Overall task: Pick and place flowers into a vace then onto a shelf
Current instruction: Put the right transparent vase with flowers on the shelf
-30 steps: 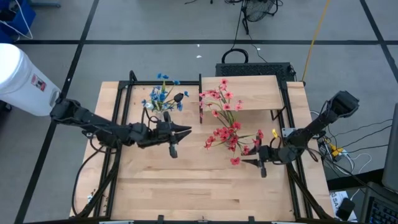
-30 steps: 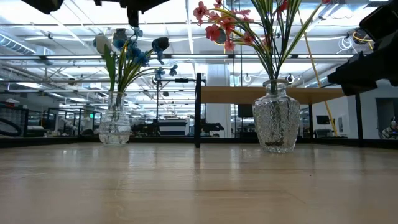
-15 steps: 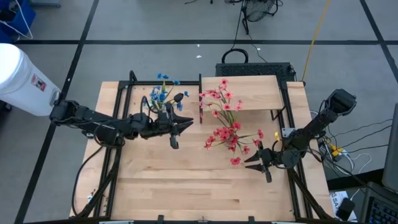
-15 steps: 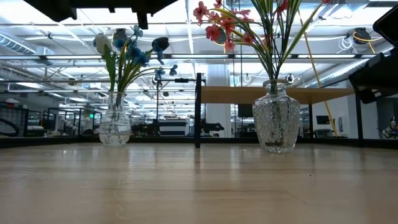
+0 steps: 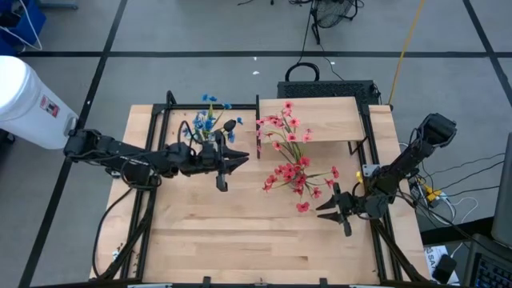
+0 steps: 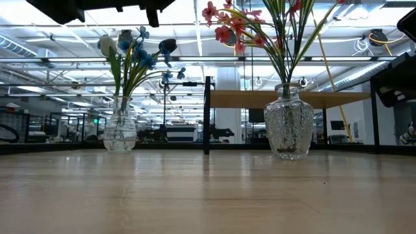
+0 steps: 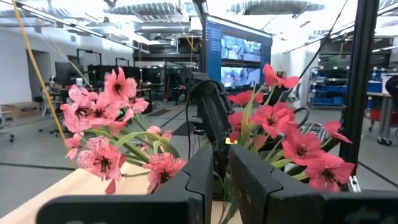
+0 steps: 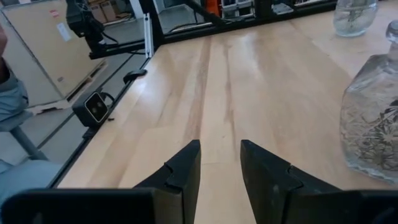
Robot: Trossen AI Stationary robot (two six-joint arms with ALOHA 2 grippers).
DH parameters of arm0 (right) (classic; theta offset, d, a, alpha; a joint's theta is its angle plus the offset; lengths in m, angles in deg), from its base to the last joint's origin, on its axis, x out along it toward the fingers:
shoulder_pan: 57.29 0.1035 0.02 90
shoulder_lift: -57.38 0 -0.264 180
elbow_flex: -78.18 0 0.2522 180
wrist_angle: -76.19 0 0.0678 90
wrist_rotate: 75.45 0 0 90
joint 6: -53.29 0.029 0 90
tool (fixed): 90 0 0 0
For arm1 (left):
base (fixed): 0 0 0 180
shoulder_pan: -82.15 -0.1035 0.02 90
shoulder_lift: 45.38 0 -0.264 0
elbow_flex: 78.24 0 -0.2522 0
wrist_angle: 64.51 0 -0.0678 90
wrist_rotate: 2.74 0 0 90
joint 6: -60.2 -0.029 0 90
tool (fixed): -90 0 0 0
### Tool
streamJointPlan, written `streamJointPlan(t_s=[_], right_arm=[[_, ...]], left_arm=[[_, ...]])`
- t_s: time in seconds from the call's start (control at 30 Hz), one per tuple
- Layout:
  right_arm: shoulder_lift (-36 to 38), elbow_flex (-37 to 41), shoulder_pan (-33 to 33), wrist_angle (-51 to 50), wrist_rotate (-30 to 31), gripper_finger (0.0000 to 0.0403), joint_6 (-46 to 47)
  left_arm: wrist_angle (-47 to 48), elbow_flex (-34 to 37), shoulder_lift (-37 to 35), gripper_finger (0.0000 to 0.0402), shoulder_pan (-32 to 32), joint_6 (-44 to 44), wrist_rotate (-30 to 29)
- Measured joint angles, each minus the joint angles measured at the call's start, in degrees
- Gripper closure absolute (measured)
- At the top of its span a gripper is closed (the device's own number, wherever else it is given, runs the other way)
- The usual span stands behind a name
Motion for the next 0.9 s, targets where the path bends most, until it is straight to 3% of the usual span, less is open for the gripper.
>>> streamJointPlan(t_s=[0.37,0.9], right_arm=[[0.0,0.0,-0.1,-0.7,7.1,0.0298,-4.2],[0.0,0.0,-4.7,5.0,8.8,0.0298,-21.0]], left_arm=[[4.6,0.0,0.0,0.0344,0.2,1.5,-3.1],[11.9,0.0,0.0,0.0344,2.9,8.7,-3.6]])
